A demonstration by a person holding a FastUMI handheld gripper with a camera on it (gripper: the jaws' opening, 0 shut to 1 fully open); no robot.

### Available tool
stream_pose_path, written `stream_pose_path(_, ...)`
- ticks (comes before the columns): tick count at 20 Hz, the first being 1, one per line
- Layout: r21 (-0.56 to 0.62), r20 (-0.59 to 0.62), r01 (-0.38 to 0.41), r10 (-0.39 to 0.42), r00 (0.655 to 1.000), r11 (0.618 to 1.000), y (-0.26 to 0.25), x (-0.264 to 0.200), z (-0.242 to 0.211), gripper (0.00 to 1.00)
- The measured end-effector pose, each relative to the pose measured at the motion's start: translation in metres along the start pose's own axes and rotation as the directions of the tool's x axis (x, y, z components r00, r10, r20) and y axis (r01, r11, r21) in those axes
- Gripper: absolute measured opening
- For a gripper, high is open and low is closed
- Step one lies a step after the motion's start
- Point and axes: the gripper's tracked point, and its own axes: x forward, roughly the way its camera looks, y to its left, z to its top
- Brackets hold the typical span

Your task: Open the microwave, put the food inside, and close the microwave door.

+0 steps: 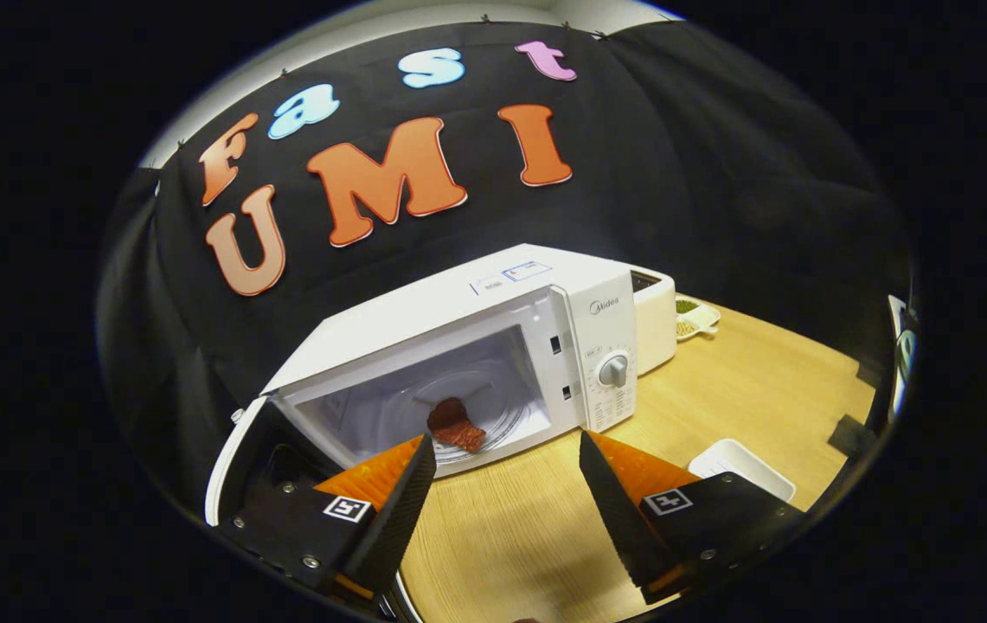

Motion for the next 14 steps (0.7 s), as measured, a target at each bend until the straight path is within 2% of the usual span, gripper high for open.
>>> stream_pose_path(4,-0.021,0.009,-0.033,0.033,0.999,0.999,0.014,-0.055,0.013,0.95)
stream_pose_path(6,-0.050,0.040,-0.023,0.025,0.999,0.998,0.023,-0.081,0.018,0.82)
stream_pose_path(8,-0.086,0.069,-0.027,0.033,0.997,0.996,0.038,-0.104,0.019,0.66)
stream_pose_path(9,-0.095,0.077,-0.035,0.042,0.996,0.995,0.049,-0.113,0.017,0.52)
stream_pose_path(10,-0.100,0.084,-0.038,0.046,0.995,0.994,0.056,-0.123,0.013,0.45)
stream_pose_path(11,-0.108,0.090,-0.030,0.039,0.995,0.994,0.063,-0.130,0.007,0.30)
stream_pose_path(12,-0.118,0.092,-0.013,0.024,0.995,0.993,0.068,-0.137,-0.001,0.23)
stream_pose_path(13,-0.126,0.091,-0.026,0.037,0.995,0.992,0.078,-0.143,-0.008,0.10)
stream_pose_path(14,-0.138,0.078,-0.053,0.064,0.995,0.989,0.096,-0.151,-0.018,0.05)
